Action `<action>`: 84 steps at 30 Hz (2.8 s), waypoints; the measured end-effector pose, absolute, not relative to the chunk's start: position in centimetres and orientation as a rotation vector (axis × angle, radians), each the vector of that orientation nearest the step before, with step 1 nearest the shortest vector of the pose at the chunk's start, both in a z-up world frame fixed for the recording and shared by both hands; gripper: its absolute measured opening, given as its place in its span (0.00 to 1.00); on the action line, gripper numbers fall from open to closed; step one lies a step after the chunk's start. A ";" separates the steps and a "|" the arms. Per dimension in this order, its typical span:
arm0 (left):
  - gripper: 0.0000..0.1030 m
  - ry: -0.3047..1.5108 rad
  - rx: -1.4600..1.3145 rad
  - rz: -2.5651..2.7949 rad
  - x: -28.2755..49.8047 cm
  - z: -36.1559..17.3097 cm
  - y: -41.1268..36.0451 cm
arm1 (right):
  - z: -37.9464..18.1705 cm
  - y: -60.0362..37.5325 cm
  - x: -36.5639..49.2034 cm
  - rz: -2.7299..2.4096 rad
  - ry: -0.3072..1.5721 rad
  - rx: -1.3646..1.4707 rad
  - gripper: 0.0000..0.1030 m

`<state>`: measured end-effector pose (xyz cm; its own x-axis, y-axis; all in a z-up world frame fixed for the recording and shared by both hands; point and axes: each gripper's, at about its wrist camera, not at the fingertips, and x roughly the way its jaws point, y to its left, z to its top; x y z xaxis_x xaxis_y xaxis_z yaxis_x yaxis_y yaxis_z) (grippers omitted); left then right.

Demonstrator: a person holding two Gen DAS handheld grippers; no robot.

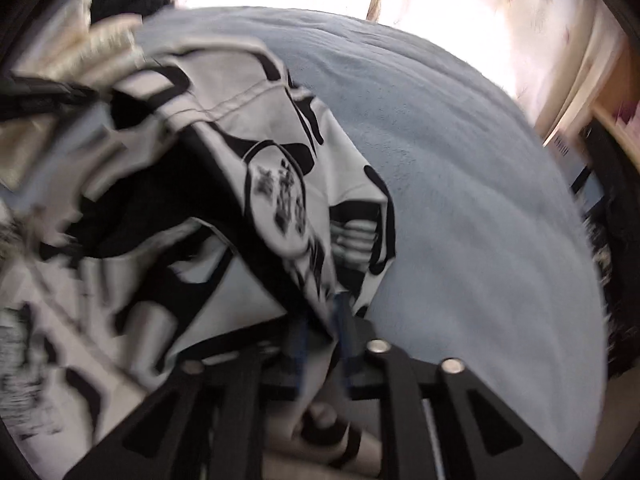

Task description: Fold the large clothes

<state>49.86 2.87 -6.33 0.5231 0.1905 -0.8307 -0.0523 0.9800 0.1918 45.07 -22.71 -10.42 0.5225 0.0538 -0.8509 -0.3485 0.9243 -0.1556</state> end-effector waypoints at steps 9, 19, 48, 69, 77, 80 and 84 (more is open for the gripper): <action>0.21 0.932 0.060 0.044 52.7 -3.2 -0.3 | -1.6 -26.8 47.2 0.366 0.835 0.192 0.41; 0.22 1.201 0.160 0.026 54.7 -12.8 -2.5 | -10.5 -21.8 54.2 0.312 1.103 0.223 0.41; 0.76 1.173 -0.170 -0.183 59.4 -15.1 3.9 | -12.5 -29.8 56.5 0.396 1.121 0.383 0.65; 0.03 0.773 0.037 -0.233 34.7 1.3 2.8 | 1.5 -24.7 35.0 0.458 0.645 -0.108 0.10; 0.04 0.923 0.006 -0.259 20.3 -1.5 4.6 | -1.2 -24.4 21.1 0.387 0.662 -0.323 0.17; 0.04 1.037 -0.035 -0.249 16.7 -4.4 5.4 | -3.7 -24.5 18.4 0.342 0.753 -0.349 0.23; 0.06 1.085 -0.076 -0.261 13.2 -5.3 6.1 | -5.3 -25.8 15.3 0.321 0.856 -0.288 0.26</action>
<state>13.18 6.10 -5.28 0.4391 -0.2472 -0.8638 0.1731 0.9667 -0.1887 15.29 -25.83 -5.32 0.6131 0.1596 -0.7737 -0.3882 0.9139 -0.1191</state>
